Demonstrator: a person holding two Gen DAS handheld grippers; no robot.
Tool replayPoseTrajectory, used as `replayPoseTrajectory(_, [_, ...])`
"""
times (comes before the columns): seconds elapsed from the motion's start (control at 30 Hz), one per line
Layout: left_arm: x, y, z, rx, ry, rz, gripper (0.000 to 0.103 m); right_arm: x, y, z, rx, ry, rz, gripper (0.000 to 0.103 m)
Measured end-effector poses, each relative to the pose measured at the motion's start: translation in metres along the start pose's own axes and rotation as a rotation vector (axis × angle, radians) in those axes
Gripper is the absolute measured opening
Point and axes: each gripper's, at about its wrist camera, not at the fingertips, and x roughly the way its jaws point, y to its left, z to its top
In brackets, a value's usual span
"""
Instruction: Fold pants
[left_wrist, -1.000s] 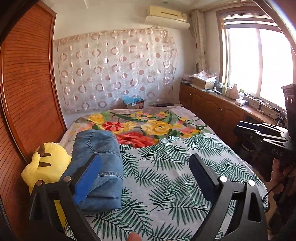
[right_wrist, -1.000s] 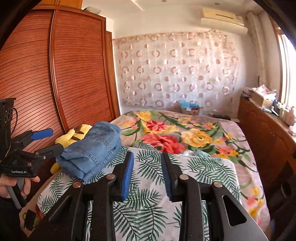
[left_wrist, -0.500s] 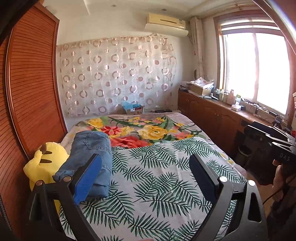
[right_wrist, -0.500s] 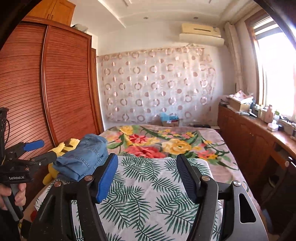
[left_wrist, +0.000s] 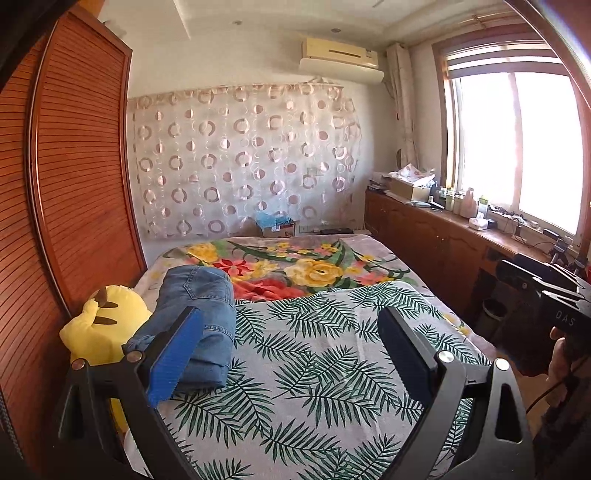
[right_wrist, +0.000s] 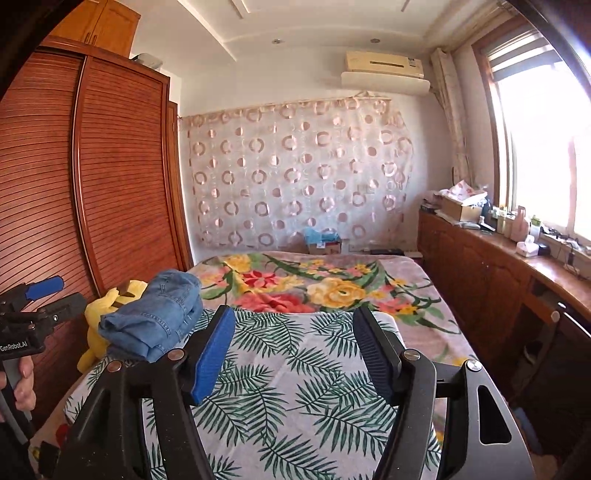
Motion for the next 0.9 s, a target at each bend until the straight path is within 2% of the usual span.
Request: replayPoseTrajectory(0.9, [-0.003, 0.004, 0.000, -0.003, -0.004, 0.004, 0.096, 0.004, -0.021, -0.006, 0.000, 0.009, 0.018, 0.068])
